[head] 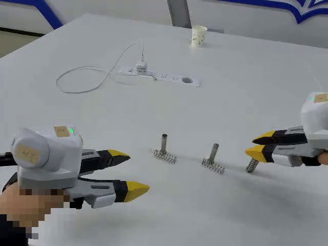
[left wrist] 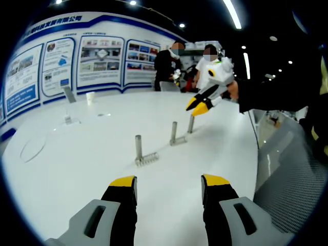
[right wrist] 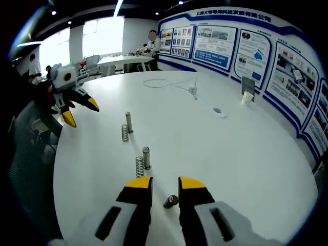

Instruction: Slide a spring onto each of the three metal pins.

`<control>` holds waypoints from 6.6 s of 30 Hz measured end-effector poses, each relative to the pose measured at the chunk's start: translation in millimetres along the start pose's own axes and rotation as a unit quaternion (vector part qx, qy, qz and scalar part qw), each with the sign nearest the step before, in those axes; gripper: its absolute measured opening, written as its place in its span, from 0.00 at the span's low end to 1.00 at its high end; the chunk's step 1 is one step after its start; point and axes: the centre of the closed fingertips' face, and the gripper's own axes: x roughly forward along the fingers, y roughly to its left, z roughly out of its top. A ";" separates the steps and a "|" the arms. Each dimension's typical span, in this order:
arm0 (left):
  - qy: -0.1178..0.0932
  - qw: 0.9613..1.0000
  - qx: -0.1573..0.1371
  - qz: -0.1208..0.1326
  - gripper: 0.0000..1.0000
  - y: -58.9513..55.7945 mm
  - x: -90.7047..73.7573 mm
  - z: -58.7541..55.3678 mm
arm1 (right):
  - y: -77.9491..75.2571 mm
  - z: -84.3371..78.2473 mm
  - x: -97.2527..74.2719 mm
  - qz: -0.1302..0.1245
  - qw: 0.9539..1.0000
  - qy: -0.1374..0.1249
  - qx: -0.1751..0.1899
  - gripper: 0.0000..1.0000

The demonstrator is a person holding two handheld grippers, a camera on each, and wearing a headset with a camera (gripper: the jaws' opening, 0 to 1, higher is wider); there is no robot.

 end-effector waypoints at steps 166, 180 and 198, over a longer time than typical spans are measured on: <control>-0.001 1.000 -0.002 0.002 0.50 0.0 -1.4 0.8 | 38.1 22.0 1.2 0.054 0.996 0.051 -0.039 0.12; -0.002 1.000 -0.002 0.004 0.50 0.6 -1.9 1.4 | 31.6 44.2 0.5 0.059 0.995 0.055 -0.051 0.12; -0.005 1.000 -0.004 0.006 0.50 2.2 -2.0 1.6 | 25.4 55.1 15.4 0.072 0.993 0.077 -0.058 0.12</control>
